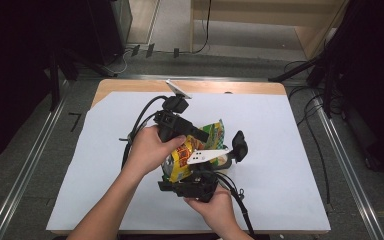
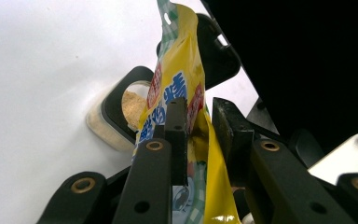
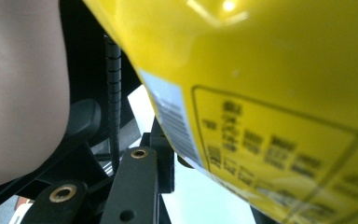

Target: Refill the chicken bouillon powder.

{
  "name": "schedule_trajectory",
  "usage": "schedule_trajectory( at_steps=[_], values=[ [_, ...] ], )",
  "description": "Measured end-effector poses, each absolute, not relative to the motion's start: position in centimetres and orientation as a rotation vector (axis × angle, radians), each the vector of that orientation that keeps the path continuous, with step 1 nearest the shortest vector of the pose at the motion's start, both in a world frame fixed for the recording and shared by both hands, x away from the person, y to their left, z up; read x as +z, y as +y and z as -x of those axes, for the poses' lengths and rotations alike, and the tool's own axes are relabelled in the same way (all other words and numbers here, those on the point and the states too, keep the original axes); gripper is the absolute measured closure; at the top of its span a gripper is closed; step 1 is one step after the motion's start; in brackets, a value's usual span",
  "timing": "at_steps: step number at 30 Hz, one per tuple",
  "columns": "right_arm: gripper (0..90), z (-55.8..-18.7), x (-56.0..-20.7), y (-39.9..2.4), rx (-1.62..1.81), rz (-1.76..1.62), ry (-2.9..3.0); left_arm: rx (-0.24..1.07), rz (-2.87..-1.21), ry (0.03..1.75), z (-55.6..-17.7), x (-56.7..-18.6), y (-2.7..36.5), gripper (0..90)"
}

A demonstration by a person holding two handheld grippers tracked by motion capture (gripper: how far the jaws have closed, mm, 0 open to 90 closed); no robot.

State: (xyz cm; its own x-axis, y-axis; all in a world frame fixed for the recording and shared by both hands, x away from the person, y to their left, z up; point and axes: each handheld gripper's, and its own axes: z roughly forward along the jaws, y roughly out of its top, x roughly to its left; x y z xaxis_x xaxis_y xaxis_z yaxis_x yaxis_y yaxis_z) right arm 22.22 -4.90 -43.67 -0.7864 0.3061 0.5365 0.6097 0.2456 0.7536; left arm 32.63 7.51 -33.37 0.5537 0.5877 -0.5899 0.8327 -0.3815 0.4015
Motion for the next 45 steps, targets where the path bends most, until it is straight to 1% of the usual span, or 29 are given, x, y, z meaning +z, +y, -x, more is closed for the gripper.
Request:
schedule_trajectory(
  at_steps=[8, 12, 14, 27, 36, 45],
  values=[
    [71.5, -22.3, -43.7, -4.9, -1.561, 0.854, -2.252, -0.461, -2.094, 1.133, -32.6, -33.2, 7.6, 76.7],
    [71.4, -22.1, -43.4, -5.0, -1.58, 0.836, -2.271, -0.414, -2.099, 1.105, -32.1, -32.4, 7.5, 77.1],
    [71.5, -22.0, -43.3, -5.0, -1.586, 0.83, -2.277, -0.412, -2.099, 1.107, -32.0, -32.4, 7.5, 77.4],
    [71.3, -22.1, -43.5, -5.0, -1.571, 0.826, -2.309, -0.433, -2.099, 1.118, -32.2, -32.9, 7.8, 78.0],
    [71.0, -21.9, -44.2, -4.7, -1.546, 0.805, -2.387, -0.434, -2.118, 1.117, -32.1, -33.2, 8.1, 77.9],
    [71.0, -21.5, -44.9, -4.3, -1.551, 0.751, -2.473, -0.462, -2.12, 1.108, -32.2, -33.6, 8.3, 77.6]
  ],
)
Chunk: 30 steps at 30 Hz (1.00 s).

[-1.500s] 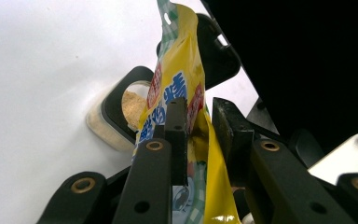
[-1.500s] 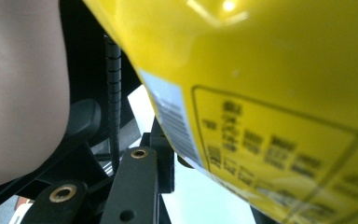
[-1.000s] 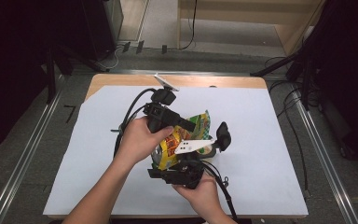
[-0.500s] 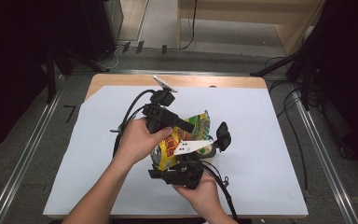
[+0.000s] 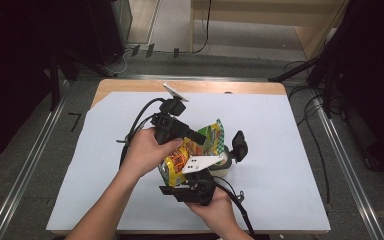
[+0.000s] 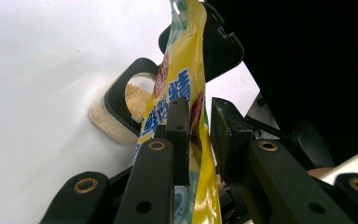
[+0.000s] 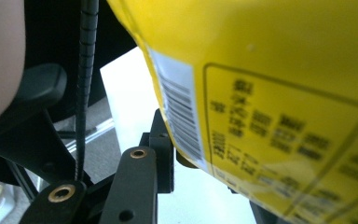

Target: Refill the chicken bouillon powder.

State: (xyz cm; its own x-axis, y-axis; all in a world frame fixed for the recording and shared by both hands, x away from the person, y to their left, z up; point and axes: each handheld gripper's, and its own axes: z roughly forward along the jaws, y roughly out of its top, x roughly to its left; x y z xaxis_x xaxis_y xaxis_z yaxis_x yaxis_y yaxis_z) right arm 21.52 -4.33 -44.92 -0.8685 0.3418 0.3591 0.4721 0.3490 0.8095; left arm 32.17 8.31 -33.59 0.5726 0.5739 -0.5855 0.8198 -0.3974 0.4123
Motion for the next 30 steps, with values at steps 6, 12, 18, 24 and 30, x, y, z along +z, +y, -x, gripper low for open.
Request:
schedule_trajectory(
  at_steps=[6, 12, 18, 24, 30],
  values=[
    [71.0, -21.3, -45.2, -4.2, -1.528, 0.716, -2.52, -0.455, -2.141, 1.095, -32.1, -33.8, 8.3, 77.7],
    [70.9, -21.0, -45.6, -4.2, -1.52, 0.686, -2.56, -0.47, -2.144, 1.093, -32.3, -34.3, 8.3, 77.7],
    [70.8, -21.0, -46.0, -4.0, -1.496, 0.662, -2.602, -0.459, -2.166, 1.094, -32.4, -34.7, 8.2, 77.7],
    [70.8, -20.8, -46.3, -3.8, -1.476, 0.659, -2.614, -0.443, -2.212, 1.079, -32.4, -35.2, 7.7, 77.2],
    [70.8, -20.7, -46.5, -3.8, -1.468, 0.645, -2.634, -0.447, -2.221, 1.078, -32.4, -35.4, 7.5, 76.8]
  ],
)
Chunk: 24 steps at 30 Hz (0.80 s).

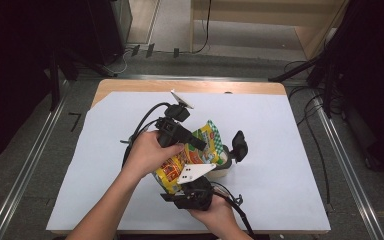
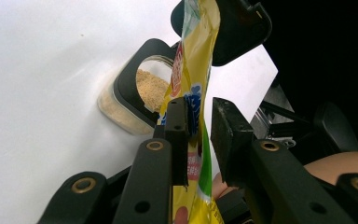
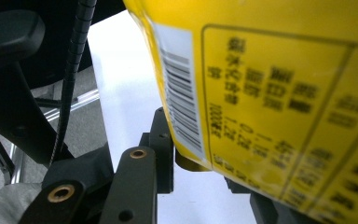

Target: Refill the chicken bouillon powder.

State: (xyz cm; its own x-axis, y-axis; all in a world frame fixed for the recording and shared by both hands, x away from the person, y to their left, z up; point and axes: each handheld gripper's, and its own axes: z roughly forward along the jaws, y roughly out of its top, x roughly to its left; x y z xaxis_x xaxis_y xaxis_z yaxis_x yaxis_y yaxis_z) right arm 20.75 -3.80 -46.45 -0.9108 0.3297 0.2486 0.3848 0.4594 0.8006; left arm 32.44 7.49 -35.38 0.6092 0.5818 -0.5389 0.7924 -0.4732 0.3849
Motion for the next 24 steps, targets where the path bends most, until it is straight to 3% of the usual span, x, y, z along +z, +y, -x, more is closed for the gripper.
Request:
schedule_trajectory(
  at_steps=[14, 24],
  values=[
    [70.7, -20.7, -46.7, -3.6, -1.428, 0.62, -2.675, -0.451, -2.237, 1.064, -32.6, -36.1, 7.1, 75.2],
    [70.7, -20.7, -47.0, -3.5, -1.393, 0.614, -2.693, -0.428, -2.271, 1.031, -32.8, -36.8, 6.9, 78.8]
  ],
)
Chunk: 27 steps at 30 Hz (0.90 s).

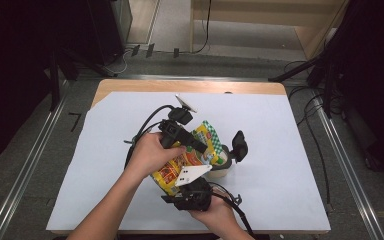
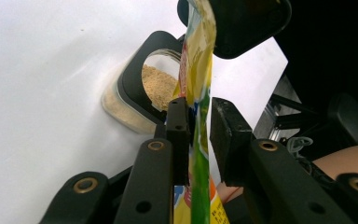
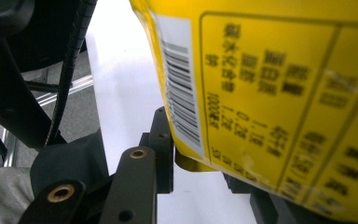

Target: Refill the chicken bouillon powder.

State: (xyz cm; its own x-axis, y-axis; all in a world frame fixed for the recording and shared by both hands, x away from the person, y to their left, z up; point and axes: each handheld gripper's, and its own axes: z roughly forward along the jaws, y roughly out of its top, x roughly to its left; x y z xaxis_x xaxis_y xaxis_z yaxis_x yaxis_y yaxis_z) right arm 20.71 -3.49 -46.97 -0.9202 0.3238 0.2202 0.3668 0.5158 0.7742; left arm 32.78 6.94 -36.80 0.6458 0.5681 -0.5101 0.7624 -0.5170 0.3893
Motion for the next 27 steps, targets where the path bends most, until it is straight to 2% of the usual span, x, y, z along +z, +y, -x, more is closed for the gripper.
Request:
schedule_trajectory(
  at_steps=[10, 27],
  values=[
    [69.5, -20.4, -47.2, -3.2, -1.354, 0.576, -2.76, -0.455, -2.262, 0.992, -33.2, -37.4, 8.0, 90.0],
    [60.3, -21.5, -47.3, -4.2, -1.377, 0.653, -2.763, -0.605, -2.07, 0.984, -33.8, -35.9, 11.9, 90.0]
  ],
)
